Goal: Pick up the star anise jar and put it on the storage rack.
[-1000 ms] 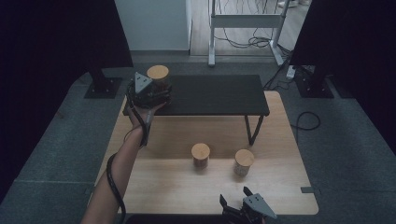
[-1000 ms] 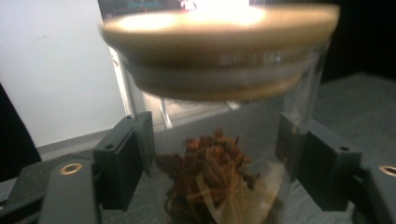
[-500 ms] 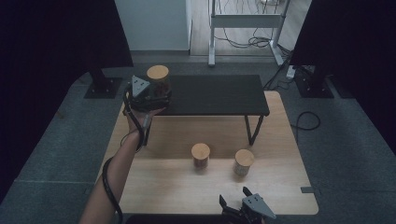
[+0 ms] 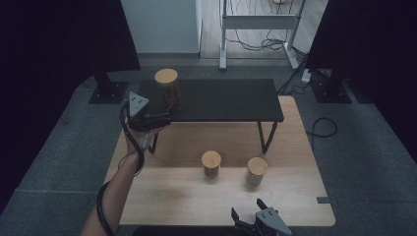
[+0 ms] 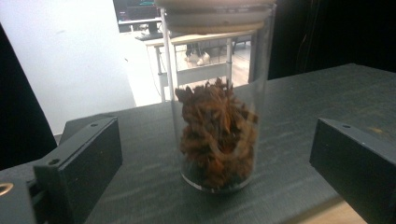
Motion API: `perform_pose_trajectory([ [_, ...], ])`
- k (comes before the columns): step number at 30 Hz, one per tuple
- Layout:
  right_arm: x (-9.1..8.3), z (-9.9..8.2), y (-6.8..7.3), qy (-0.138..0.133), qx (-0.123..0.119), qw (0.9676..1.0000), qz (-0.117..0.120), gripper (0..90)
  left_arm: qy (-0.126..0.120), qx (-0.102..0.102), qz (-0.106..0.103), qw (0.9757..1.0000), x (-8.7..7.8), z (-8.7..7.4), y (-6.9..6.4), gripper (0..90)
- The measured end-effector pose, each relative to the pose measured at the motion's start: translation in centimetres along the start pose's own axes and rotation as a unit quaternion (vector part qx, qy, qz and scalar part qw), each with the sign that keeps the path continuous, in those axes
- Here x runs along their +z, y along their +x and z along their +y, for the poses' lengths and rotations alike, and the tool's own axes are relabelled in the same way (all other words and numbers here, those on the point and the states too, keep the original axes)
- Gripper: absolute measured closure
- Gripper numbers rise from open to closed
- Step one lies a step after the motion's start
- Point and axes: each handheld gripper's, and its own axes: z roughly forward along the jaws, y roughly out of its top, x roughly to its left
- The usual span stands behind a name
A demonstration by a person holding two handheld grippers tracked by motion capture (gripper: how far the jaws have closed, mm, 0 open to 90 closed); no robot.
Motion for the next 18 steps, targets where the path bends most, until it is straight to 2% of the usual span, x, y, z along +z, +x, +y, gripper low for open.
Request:
perform_pose_trajectory([
  [11, 0.0, 0.0, 0.1, -0.001, -0.007, 1.0, 0.002, 4.8, 0.01, -0.017, -0.013, 0.9997, -2.3, -2.5, -0.3, 1.6],
  [16, 0.0, 0.0, 0.2, -0.001, -0.008, 1.0, 0.0, 4.8, 0.014, -0.02, -0.021, 0.9995, -2.8, -3.6, -0.8, 1.6],
  [18, 0.0, 0.0, 0.2, 0.0, -0.008, 1.0, 0.0, 4.8, 0.014, -0.013, -0.023, 0.9995, -2.9, -4.0, -1.1, 1.6],
])
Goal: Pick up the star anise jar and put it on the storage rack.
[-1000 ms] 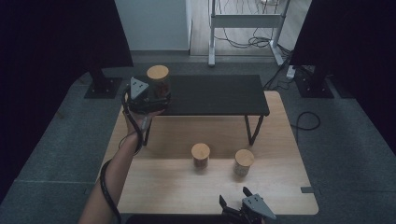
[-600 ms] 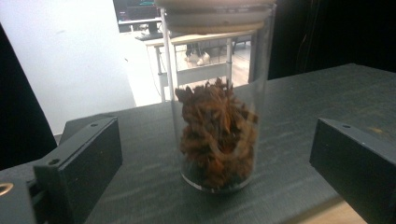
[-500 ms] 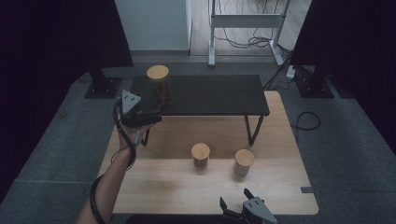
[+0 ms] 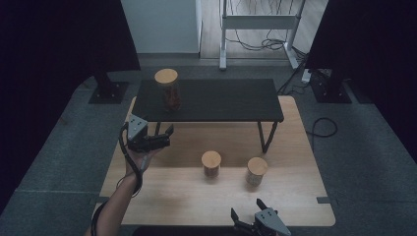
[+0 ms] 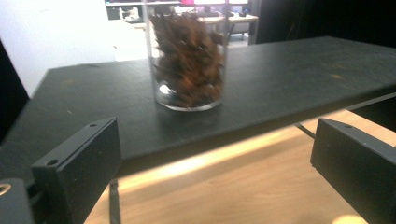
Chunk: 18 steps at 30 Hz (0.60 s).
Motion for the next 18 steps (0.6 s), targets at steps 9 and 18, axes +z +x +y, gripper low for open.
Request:
perform_pose_trajectory([
  [9, 0.0, 0.0, 0.0, 0.003, -0.003, 1.0, 0.001, 4.7, -0.006, -0.009, 0.002, 0.9999, -1.3, -2.1, -0.9, 1.6],
  [18, 0.1, 0.0, 0.1, 0.003, -0.005, 1.0, -0.001, 4.7, -0.008, -0.019, -0.003, 0.9998, -3.6, -4.6, -1.2, 1.6],
])
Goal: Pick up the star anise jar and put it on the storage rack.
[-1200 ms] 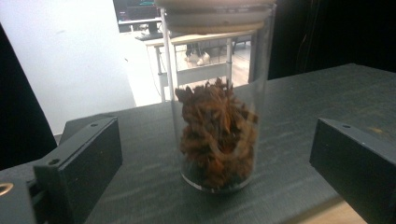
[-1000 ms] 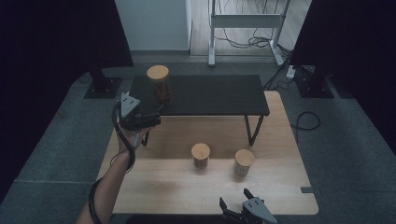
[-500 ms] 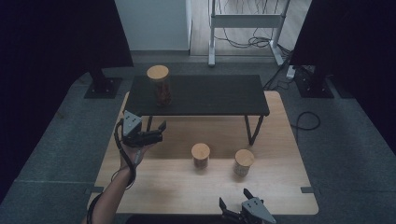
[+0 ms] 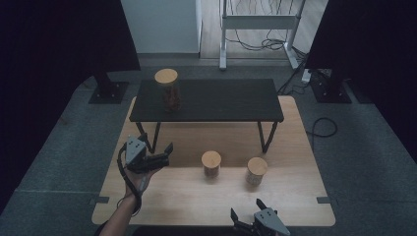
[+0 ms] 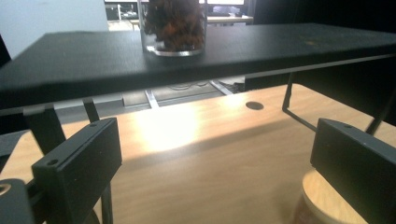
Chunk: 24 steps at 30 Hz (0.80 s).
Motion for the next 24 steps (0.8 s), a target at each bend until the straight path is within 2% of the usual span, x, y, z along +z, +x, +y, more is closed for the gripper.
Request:
perform_pose_trajectory([
  [3, 0.0, 0.0, 0.1, 0.0, -0.001, 1.0, -0.002, 4.6, 0.0, -0.005, -0.003, 1.0, -0.6, -0.6, 0.0, 1.6],
  [11, 0.0, 0.0, 0.1, 0.001, -0.001, 1.0, -0.006, 4.6, 0.006, 0.006, 0.009, 0.9999, -2.0, -1.7, -0.5, 1.7],
  [17, 0.1, 0.0, 0.1, 0.001, 0.0, 1.0, -0.007, 4.6, 0.013, 0.004, 0.006, 0.9999, -3.0, -2.7, -0.8, 1.6],
  [21, 0.1, 0.0, 0.2, 0.002, -0.003, 1.0, -0.009, 4.6, 0.015, -0.003, 0.001, 0.9999, -3.4, -3.3, -0.7, 1.6],
  [24, 0.2, 0.0, 0.3, 0.002, -0.004, 0.9999, -0.011, 4.6, 0.029, 0.006, -0.001, 0.9996, -3.3, -3.4, -0.7, 1.6],
])
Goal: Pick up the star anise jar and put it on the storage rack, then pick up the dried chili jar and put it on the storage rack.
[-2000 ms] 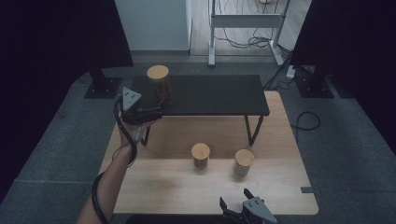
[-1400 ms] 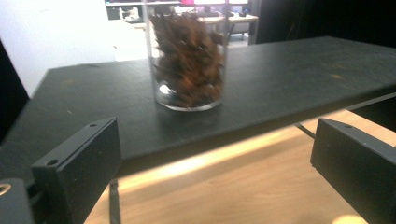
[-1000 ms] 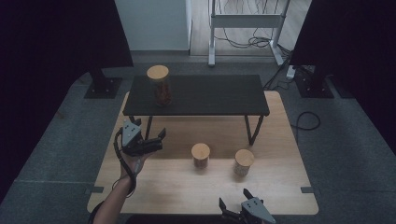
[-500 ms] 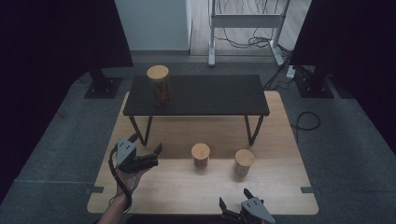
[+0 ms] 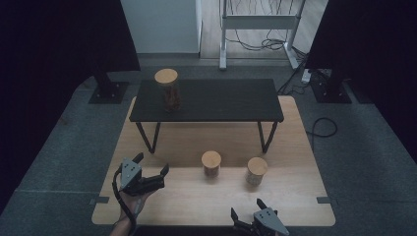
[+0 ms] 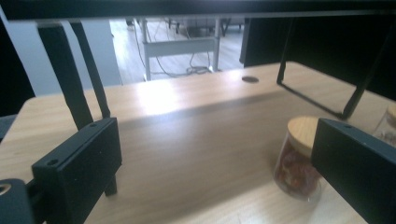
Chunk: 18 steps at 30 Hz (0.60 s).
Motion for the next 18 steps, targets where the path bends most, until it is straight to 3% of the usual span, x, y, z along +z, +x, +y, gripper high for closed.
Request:
perform_pose_trajectory([
  [9, -0.1, 0.0, 0.0, -0.001, -0.005, 1.0, 0.0, 4.4, 0.019, -0.005, -0.002, 0.9998, -0.1, -1.0, 0.9, 1.6],
  [18, 0.3, 0.1, 0.0, 0.0, 0.002, 1.0, -0.002, 4.2, 0.014, -0.012, -0.003, 0.9998, -0.2, -1.0, 1.3, 1.6],
])
